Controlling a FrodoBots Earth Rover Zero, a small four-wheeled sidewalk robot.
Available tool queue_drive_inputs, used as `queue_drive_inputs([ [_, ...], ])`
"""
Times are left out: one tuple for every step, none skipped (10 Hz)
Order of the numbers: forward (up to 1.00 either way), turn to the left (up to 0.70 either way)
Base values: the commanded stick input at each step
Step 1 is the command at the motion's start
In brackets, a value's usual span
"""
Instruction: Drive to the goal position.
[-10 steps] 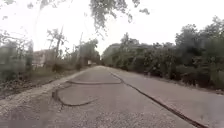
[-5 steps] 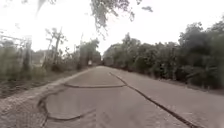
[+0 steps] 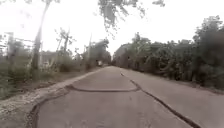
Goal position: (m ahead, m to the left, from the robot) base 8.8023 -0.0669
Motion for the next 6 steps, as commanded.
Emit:
queue_drive_inputs([
  [0.85,0.00],
  [0.85,0.00],
  [0.85,0.00],
  [0.85,0.00],
  [0.85,0.00],
  [0.85,0.00],
])
